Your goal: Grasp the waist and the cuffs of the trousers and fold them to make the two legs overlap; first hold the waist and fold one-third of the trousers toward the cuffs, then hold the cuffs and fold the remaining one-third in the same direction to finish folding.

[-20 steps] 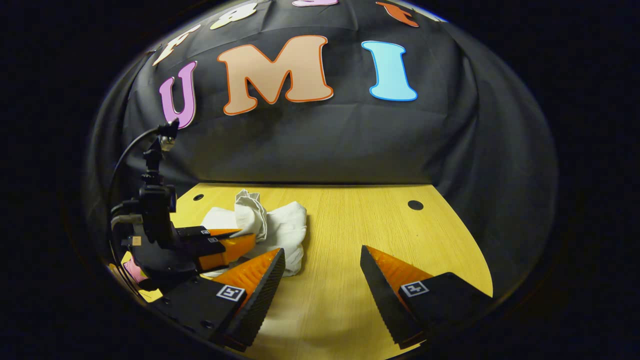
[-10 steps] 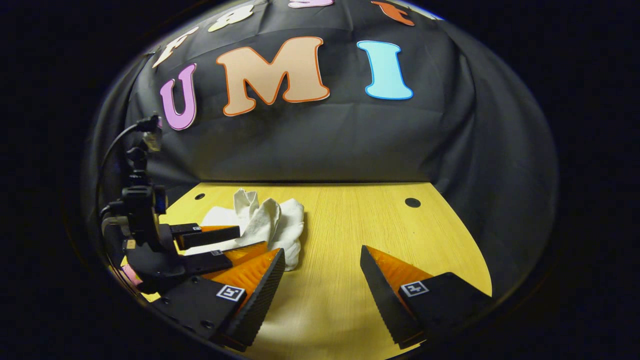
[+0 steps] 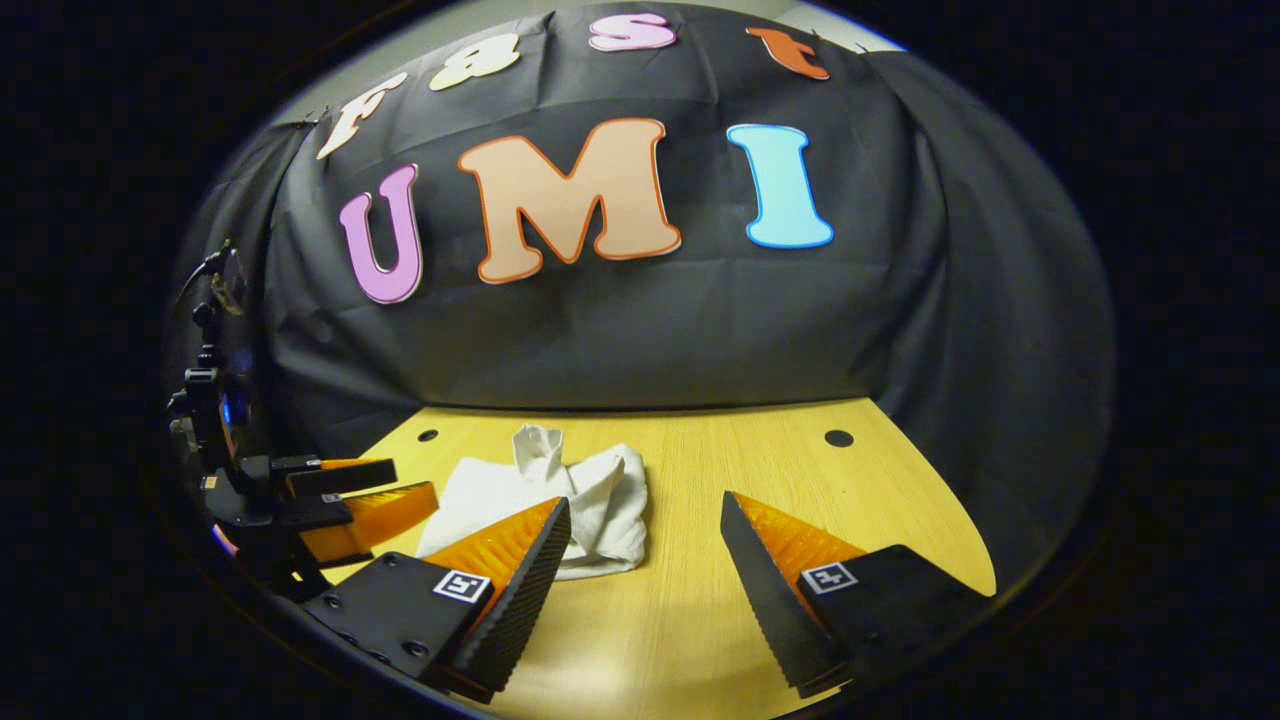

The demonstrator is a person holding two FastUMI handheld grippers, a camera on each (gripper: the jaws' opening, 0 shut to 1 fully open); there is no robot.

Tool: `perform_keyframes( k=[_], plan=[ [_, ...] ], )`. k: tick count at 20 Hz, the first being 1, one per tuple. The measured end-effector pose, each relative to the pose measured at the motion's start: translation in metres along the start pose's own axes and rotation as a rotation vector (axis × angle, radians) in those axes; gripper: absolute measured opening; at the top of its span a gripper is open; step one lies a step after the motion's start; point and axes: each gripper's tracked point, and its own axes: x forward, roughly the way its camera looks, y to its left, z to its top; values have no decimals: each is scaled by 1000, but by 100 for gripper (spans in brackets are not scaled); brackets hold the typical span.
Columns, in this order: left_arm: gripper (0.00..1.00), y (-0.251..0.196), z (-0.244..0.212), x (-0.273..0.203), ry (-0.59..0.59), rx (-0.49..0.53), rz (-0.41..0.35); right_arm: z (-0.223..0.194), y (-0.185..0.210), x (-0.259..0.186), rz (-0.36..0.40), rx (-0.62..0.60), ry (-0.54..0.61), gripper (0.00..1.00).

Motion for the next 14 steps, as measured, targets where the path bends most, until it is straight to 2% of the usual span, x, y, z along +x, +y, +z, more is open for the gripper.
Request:
perform_keyframes(
  k=[2, 3, 4, 6, 9, 14],
  plan=[
    [95, 36, 7, -24, -22, -10, 68, 4, 9, -10, 1, 11, -27, 97],
    [95, 52, 8, -36, -27, -17, 98, 6, 14, -15, 2, 16, -38, 93],
    [95, 67, 10, -48, -33, -25, 127, 5, 17, -19, 2, 22, -43, 97],
    [97, 87, 9, -64, -37, -40, 164, 1, 23, -27, -6, 29, -43, 97],
    [95, 92, 2, -87, -31, -78, 162, -7, 28, -38, -22, 47, -35, 97],
    [96, 96, -14, -92, 10, -115, 138, -16, 28, -45, -63, 58, -22, 97]
  ],
)
